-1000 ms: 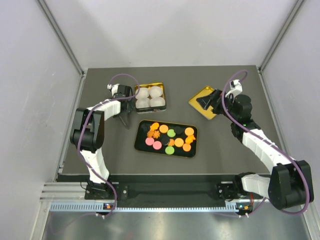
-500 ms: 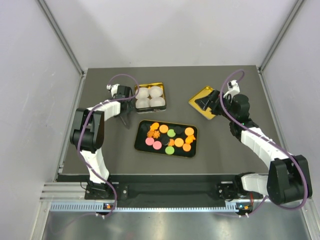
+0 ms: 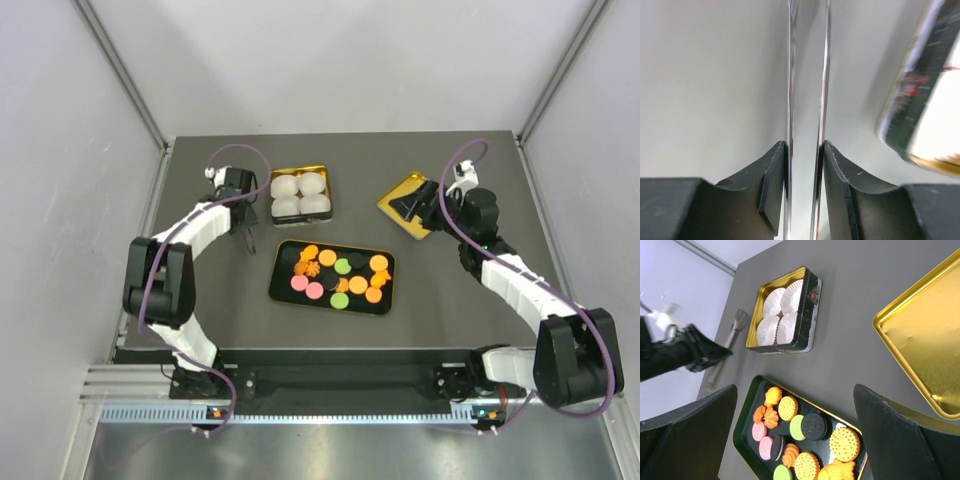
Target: Pack the cookies
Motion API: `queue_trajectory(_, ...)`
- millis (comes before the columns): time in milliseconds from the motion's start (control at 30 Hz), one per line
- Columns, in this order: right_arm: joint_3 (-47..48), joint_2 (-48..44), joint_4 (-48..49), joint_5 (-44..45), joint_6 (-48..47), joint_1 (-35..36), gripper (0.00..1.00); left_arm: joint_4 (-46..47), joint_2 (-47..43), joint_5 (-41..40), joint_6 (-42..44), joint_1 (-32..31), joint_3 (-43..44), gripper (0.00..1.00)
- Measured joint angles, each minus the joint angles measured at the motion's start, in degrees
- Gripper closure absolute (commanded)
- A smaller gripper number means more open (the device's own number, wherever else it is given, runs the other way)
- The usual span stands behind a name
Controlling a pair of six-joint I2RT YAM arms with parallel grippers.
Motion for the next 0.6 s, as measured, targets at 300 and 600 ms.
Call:
queue_trajectory(300, 0.0, 0.42, 0.09, -0.17, 0.39, 0.0, 0.0, -5.11, -14.32, 0.24, 2.89, -1.62, 0.02, 0.57)
queue_trajectory(600, 0.13, 0.59, 0.11, -0.24, 0.39, 0.07, 0.0, -14.82, -20.35, 2.84, 6.93, -10.27, 4.63, 0.59)
